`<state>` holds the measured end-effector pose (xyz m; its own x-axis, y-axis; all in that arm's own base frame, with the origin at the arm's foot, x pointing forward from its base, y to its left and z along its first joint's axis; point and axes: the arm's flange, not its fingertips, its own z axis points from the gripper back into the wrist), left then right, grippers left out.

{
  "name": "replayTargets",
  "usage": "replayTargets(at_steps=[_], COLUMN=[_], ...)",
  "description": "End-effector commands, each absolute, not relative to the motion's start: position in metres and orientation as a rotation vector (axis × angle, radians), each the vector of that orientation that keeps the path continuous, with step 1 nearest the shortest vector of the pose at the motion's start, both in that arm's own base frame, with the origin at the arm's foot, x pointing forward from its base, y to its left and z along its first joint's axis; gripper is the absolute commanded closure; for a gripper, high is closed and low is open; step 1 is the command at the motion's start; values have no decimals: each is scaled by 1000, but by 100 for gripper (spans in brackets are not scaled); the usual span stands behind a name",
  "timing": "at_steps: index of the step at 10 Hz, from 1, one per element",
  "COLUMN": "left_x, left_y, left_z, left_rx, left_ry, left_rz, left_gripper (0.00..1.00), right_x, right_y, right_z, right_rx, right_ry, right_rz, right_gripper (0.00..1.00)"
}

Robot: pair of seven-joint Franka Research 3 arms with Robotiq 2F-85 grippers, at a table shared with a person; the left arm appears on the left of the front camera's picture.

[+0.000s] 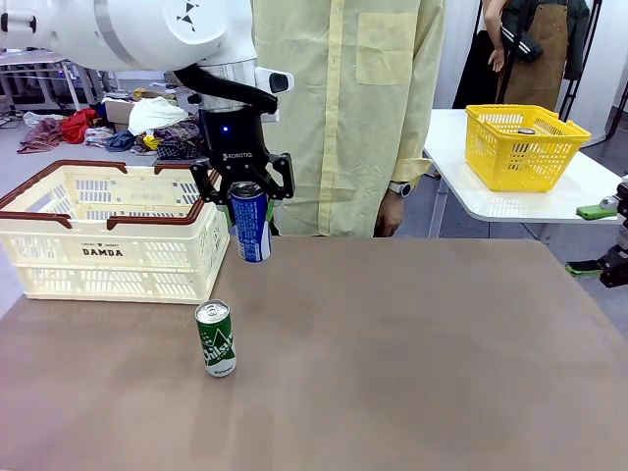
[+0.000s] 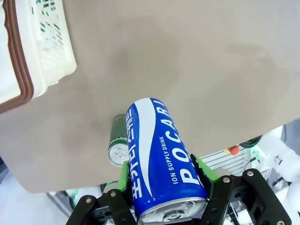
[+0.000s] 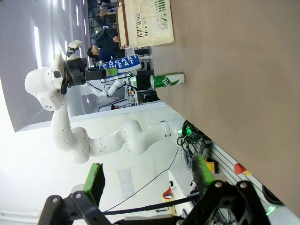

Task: Place the drinks into the Shopping basket.
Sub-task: Pick up one drink and place it into the Shopping basket.

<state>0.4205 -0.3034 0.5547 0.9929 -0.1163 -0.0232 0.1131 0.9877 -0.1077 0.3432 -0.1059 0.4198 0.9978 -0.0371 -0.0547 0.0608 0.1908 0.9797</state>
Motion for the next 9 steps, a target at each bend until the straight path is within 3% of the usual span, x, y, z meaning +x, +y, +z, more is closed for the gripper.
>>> replayTargets(at_steps=[1,5,7,9], left_x=[434,499,532,565], left_y=[-267,-120,-62,-37], left_z=[585,636,630,595], left_rx=[-130,-250,-307,-232], left_ry=[-49,-60,-94,-46], left_rz=[-105,-280,-204,-107], left_gripper=[100,100,100,100], right_x=[342,342,342,342], right_y=[-109,-109,-109,-109], right_z=[423,423,423,423], right_rx=[1368,1368,1368,1368], right_ry=[35,35,35,35], right_rz=[-61,-61,-61,-61], right_gripper=[0,0,0,0])
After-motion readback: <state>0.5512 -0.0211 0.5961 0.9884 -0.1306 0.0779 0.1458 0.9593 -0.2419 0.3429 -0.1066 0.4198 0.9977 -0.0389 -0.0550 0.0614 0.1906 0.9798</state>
